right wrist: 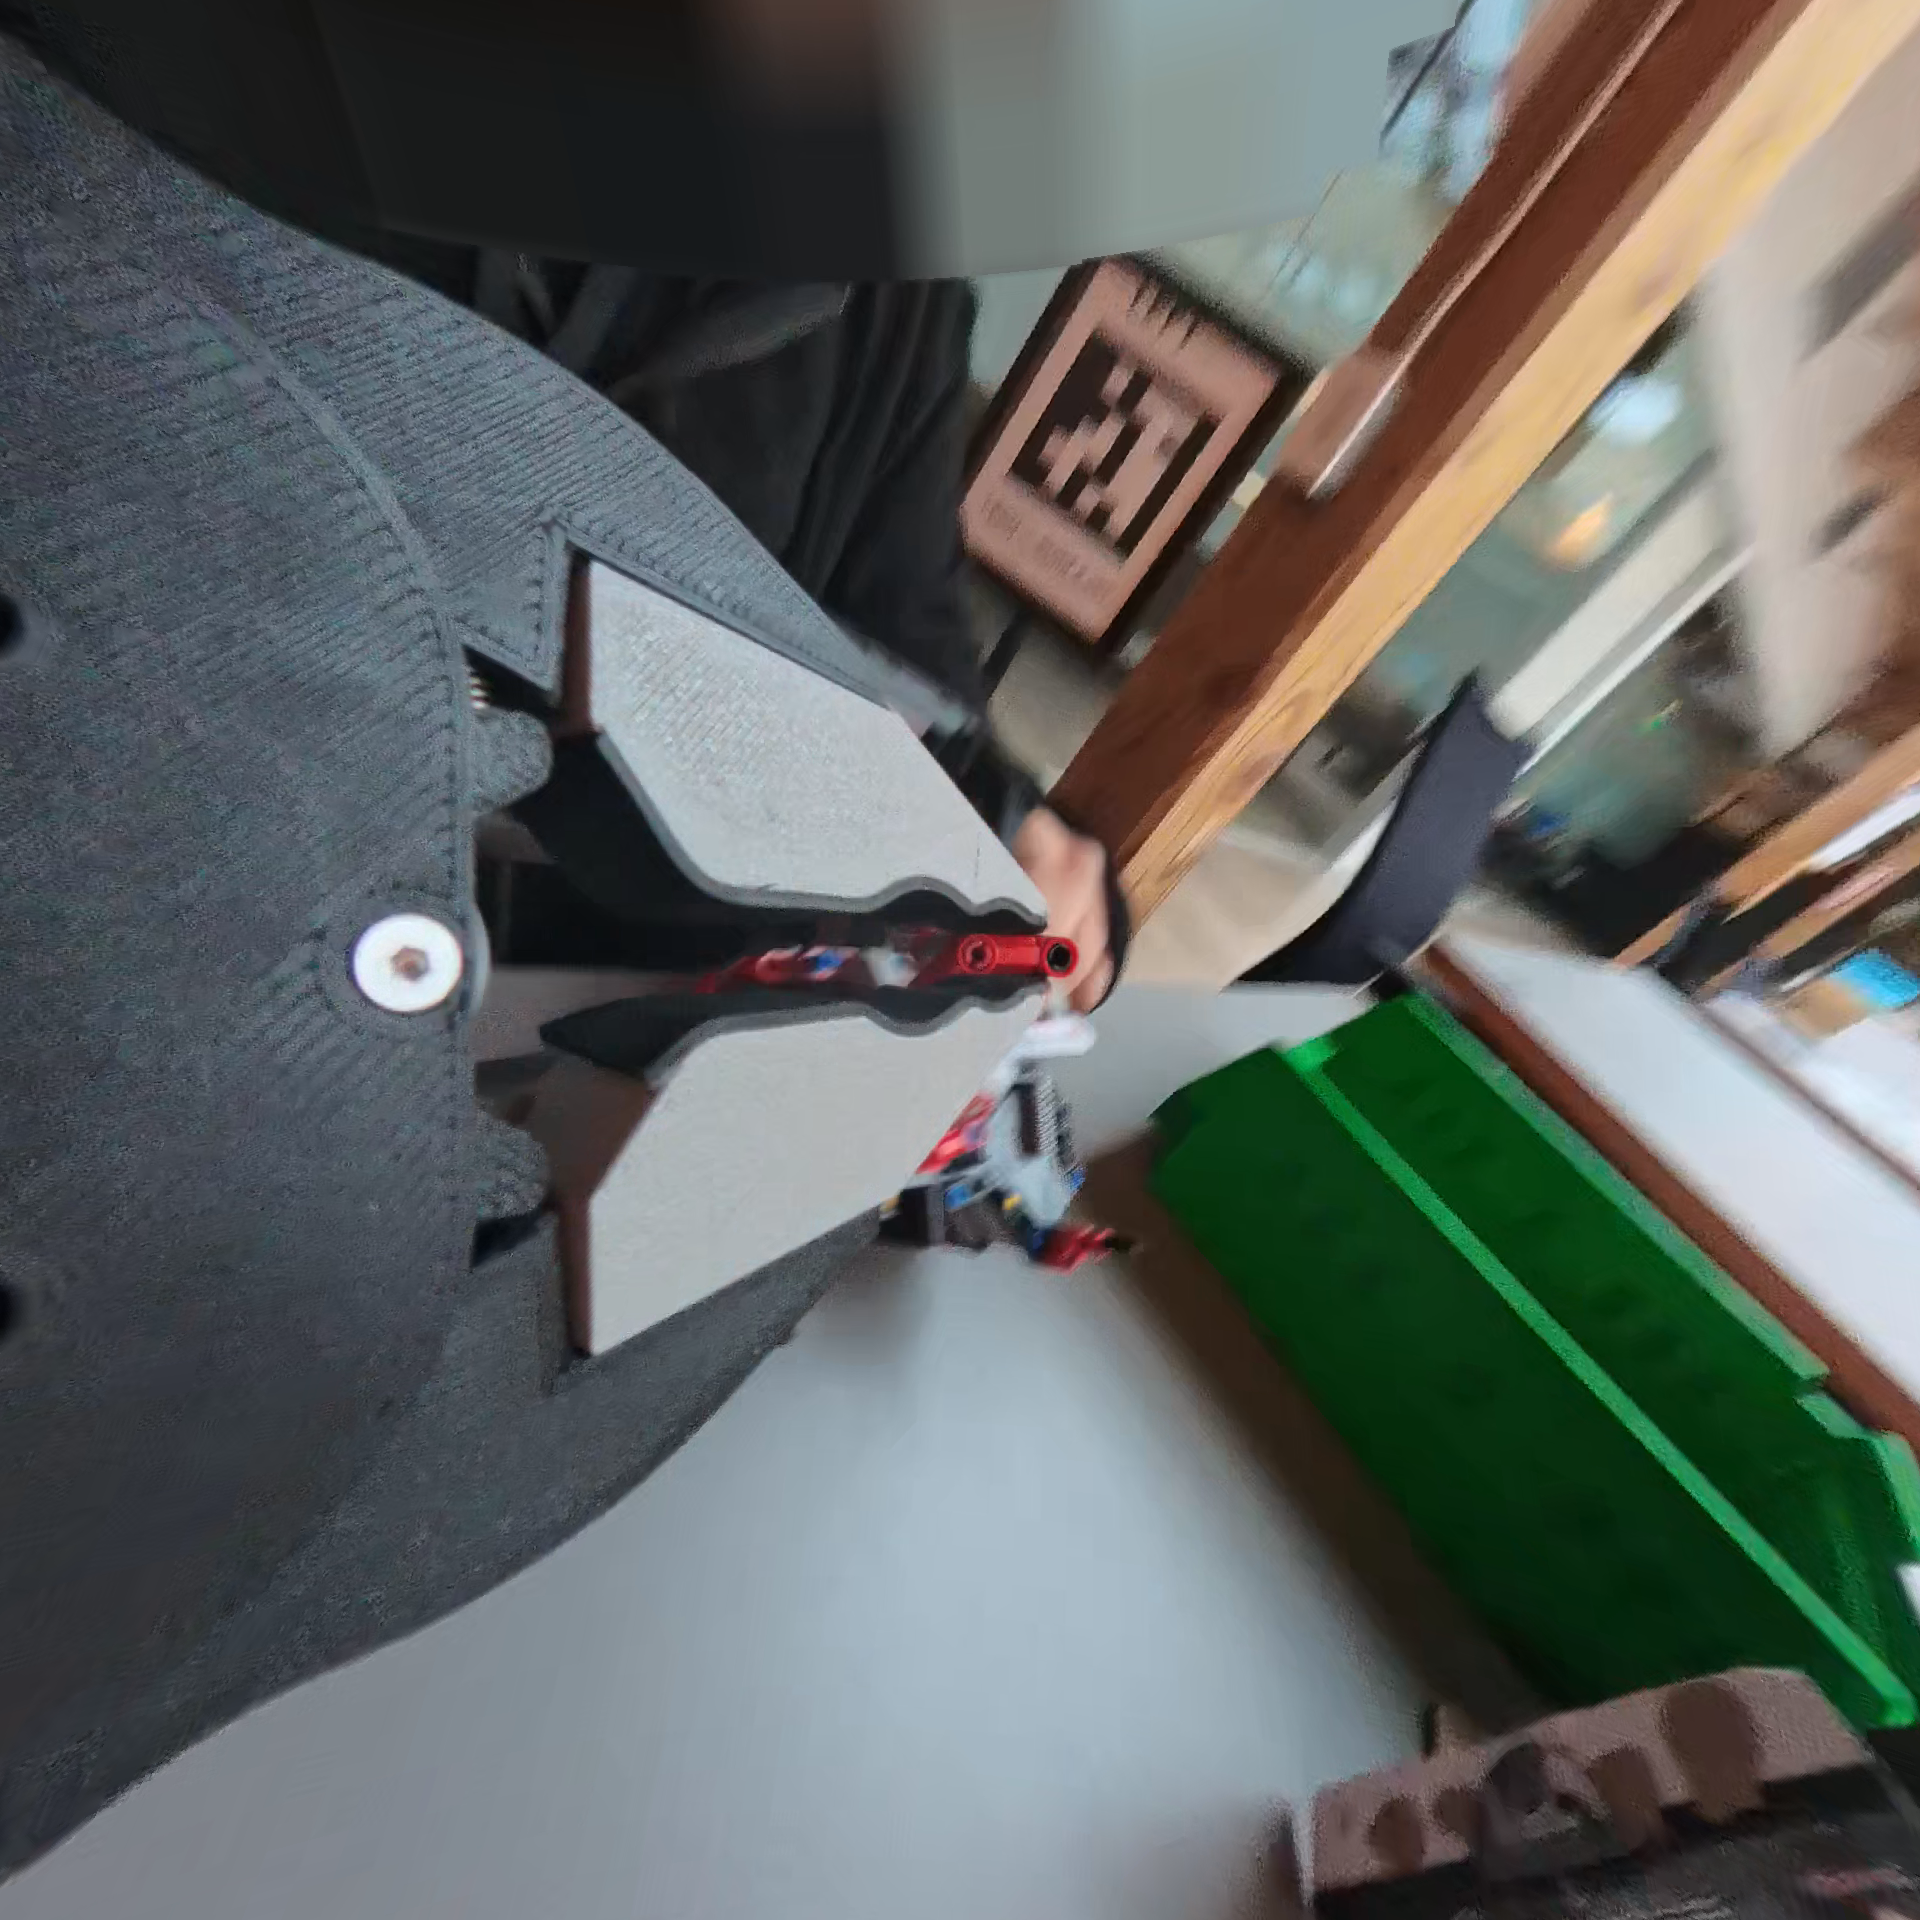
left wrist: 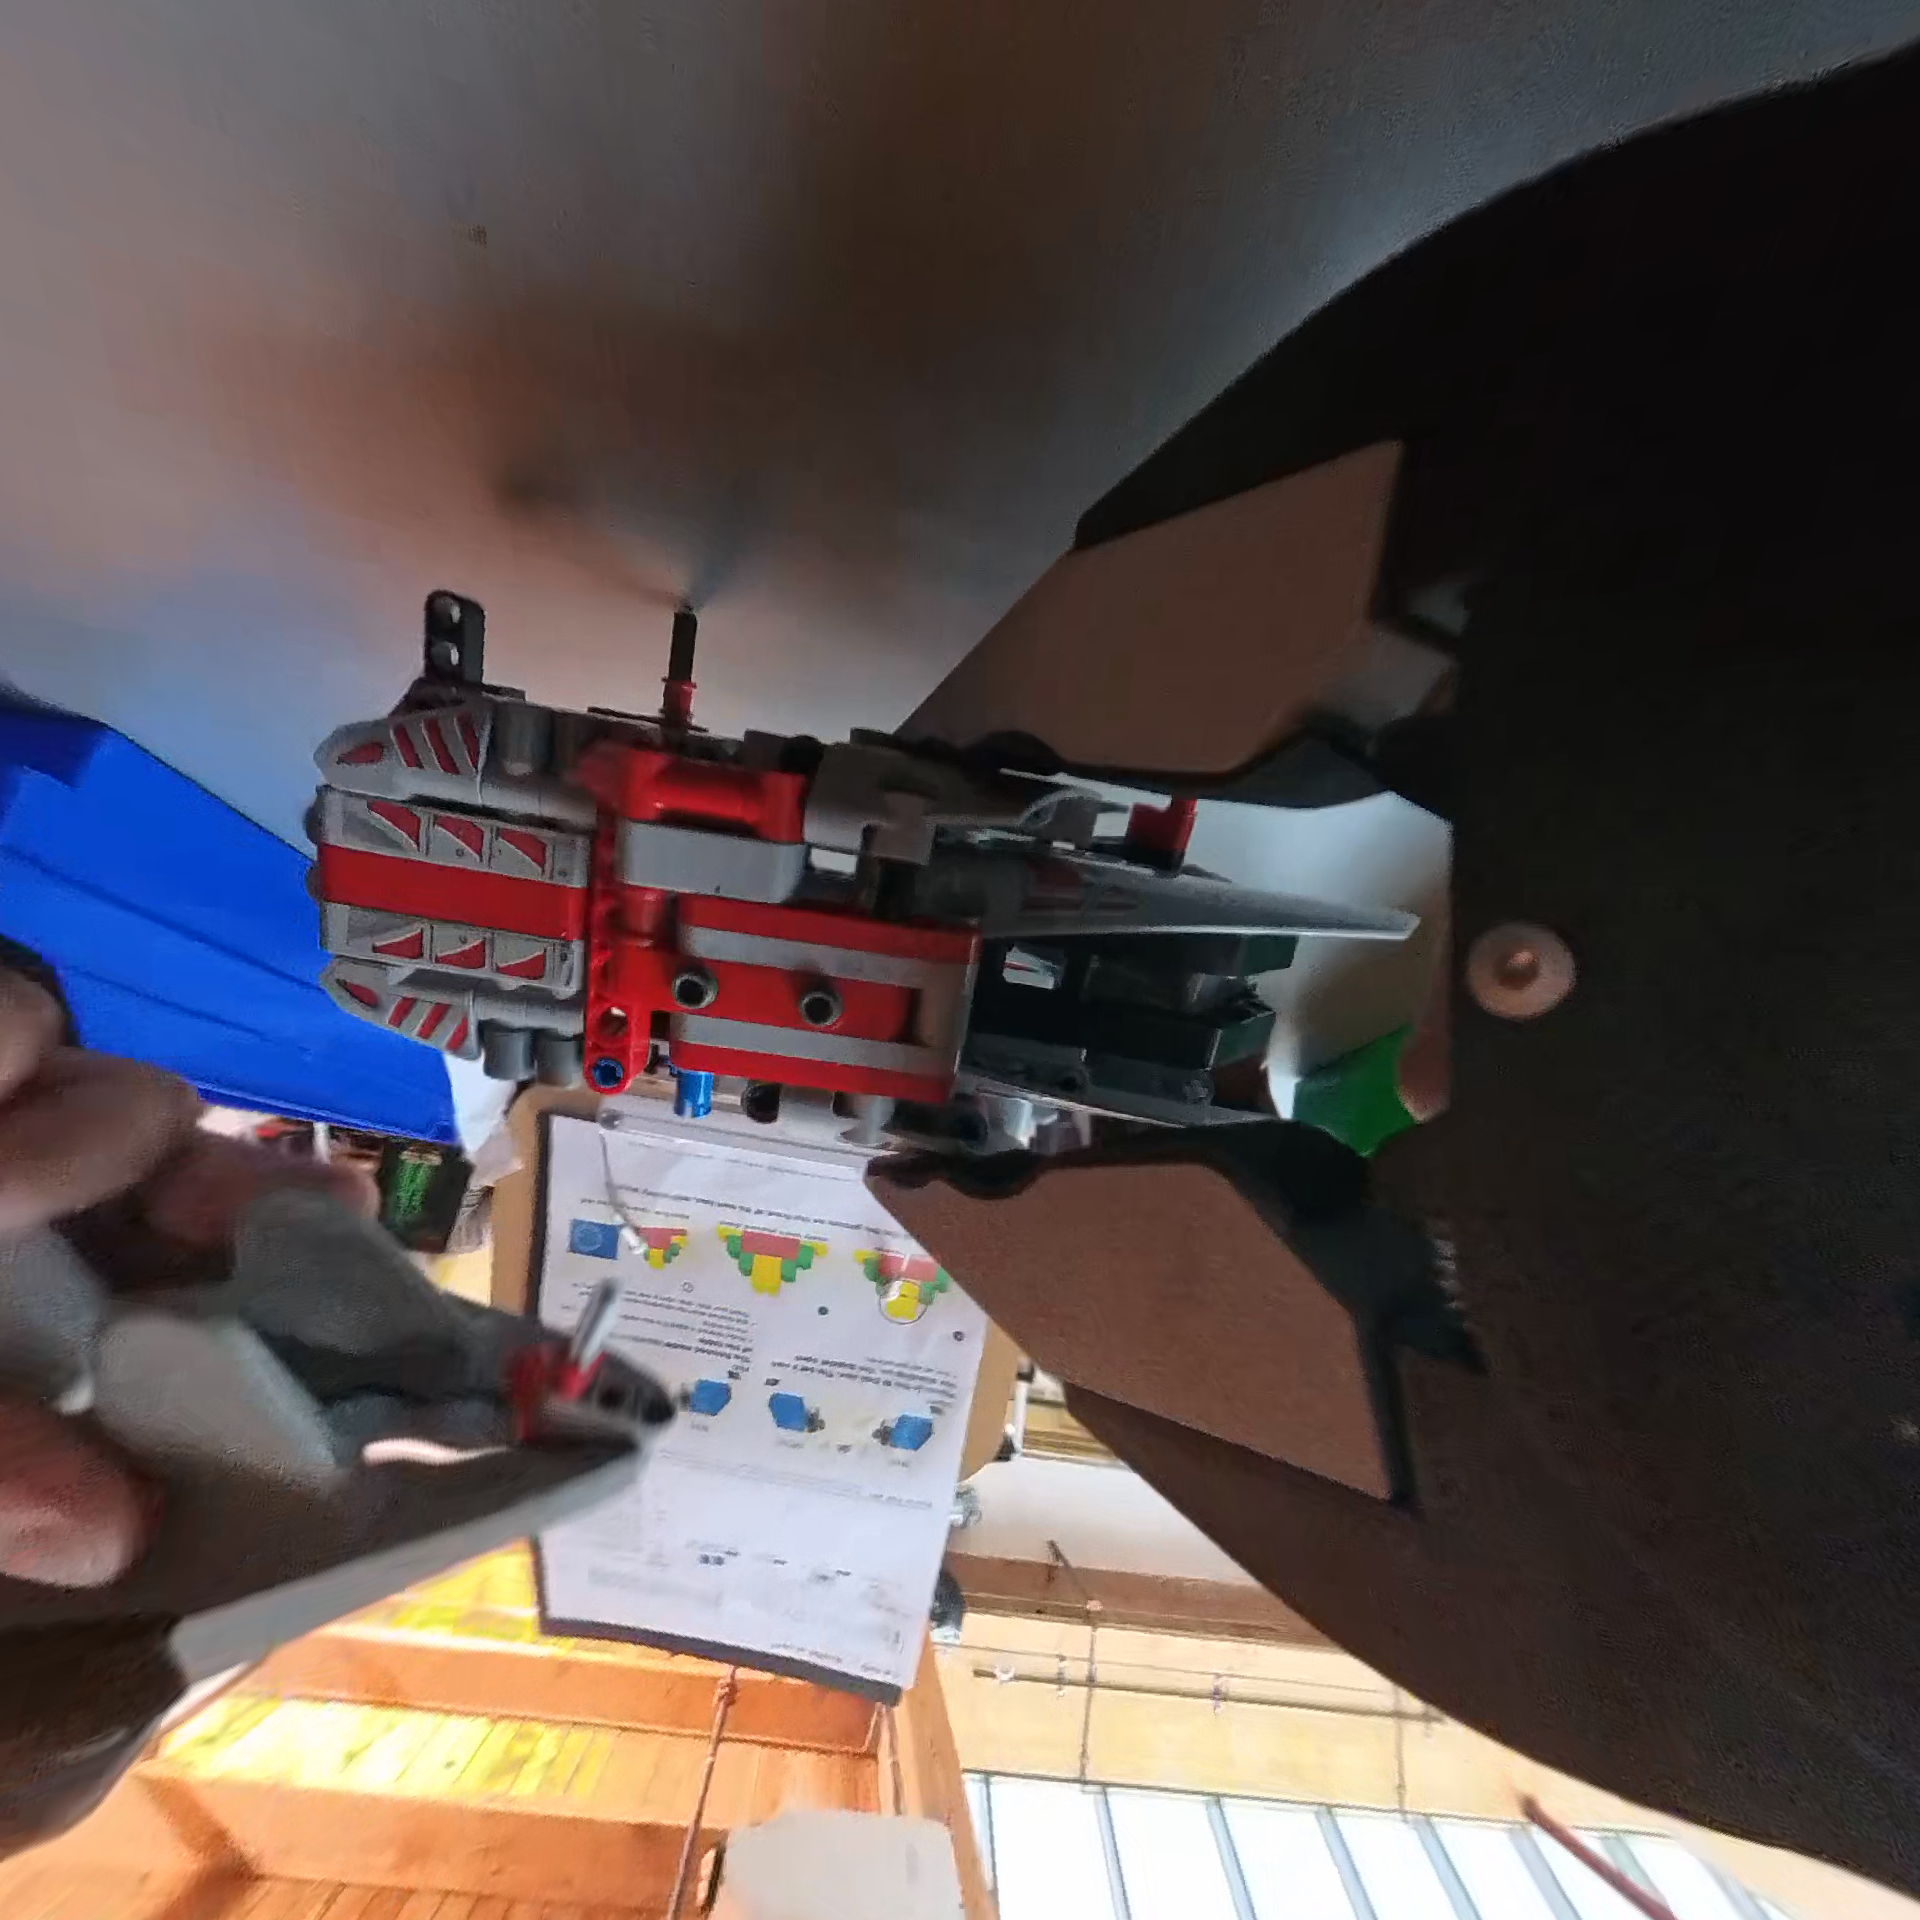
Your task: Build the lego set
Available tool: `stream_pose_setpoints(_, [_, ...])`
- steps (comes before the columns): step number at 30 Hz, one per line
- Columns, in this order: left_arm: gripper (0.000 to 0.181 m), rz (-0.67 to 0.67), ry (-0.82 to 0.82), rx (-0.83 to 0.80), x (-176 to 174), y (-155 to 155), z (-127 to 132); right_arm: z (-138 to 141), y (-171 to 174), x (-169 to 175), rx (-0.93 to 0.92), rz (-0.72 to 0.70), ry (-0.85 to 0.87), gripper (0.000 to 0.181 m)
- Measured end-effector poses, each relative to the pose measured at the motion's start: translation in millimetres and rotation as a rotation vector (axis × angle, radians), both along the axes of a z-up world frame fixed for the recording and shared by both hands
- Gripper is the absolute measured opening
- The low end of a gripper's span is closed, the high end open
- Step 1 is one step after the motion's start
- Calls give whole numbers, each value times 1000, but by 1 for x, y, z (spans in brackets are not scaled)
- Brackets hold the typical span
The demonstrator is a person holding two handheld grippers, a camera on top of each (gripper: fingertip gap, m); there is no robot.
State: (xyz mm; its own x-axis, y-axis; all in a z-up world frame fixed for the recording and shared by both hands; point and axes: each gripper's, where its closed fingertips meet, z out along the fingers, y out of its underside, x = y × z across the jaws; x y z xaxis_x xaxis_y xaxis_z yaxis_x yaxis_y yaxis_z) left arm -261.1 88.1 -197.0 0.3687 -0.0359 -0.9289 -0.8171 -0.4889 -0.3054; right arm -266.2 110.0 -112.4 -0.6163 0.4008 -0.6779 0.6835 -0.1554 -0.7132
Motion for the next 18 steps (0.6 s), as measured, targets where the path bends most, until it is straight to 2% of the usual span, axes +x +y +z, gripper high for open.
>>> stream_pose_setpoints(2, [71, 21, 8, -12, -6, 2, 0, -6, -2, 1, 30, -12, 10, 4])
stream_pose_setpoints(4, [71, 14, 14, -28, -7, 3, 0, 5, 0, 4, -65, -16, 16, 4])
stream_pose_setpoints(6, [71, 6, -46, -78, -10, 3, 0, 15, 11, 5, -74, -63, 79, 4])
stream_pose_setpoints(11, [71, 78, -422, -248, -37, 4, -4, 45, 59, 15, -40, -263, 232, 3])
stream_pose_setpoints(15, [68, 231, -639, -213, -78, 14, -4, 46, 79, 26, -68, -356, 255, 4])
stream_pose_setpoints(18, [71, 203, -761, -127, -80, 24, 10, 32, 79, 29, -59, -394, 252, 4])
